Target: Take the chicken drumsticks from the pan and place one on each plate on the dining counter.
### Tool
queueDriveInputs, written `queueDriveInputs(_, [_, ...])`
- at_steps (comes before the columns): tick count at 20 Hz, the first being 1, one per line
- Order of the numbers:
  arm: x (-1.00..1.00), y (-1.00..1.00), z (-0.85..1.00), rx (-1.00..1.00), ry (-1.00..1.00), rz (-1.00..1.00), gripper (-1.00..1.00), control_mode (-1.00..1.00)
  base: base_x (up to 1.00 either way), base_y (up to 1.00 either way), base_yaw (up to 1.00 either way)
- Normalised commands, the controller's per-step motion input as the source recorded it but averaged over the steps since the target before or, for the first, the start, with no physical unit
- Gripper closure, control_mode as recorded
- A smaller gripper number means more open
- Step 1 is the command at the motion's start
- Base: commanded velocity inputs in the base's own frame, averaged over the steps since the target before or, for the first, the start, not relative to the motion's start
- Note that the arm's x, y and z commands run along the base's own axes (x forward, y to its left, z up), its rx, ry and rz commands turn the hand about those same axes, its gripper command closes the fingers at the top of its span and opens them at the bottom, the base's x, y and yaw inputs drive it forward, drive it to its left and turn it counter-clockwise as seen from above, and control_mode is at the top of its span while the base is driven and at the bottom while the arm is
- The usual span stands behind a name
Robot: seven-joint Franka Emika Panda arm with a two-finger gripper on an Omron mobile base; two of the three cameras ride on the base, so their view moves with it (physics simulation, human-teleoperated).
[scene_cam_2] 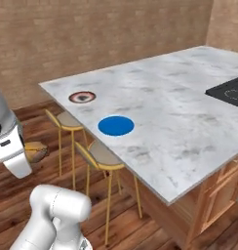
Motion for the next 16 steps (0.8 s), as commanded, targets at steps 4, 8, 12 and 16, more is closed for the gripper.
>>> queueDriveInputs(4, [0.0, 0.0, 0.0, 0.0, 0.0, 0.0, 1.0, 1.0, 0.5, 1.0, -0.47])
queueDriveInputs(8, [0.0, 0.0, 0.0, 0.0, 0.0, 0.0, 1.0, 1.0, 0.42, 1.0, -0.45])
queueDriveInputs(12, [0.0, 0.0, 0.0, 0.0, 0.0, 0.0, 1.0, 1.0, 0.24, 1.0, -0.4])
queueDriveInputs(16, [0.0, 0.0, 0.0, 0.0, 0.0, 0.0, 1.0, 1.0, 0.13, 0.99, -0.35])
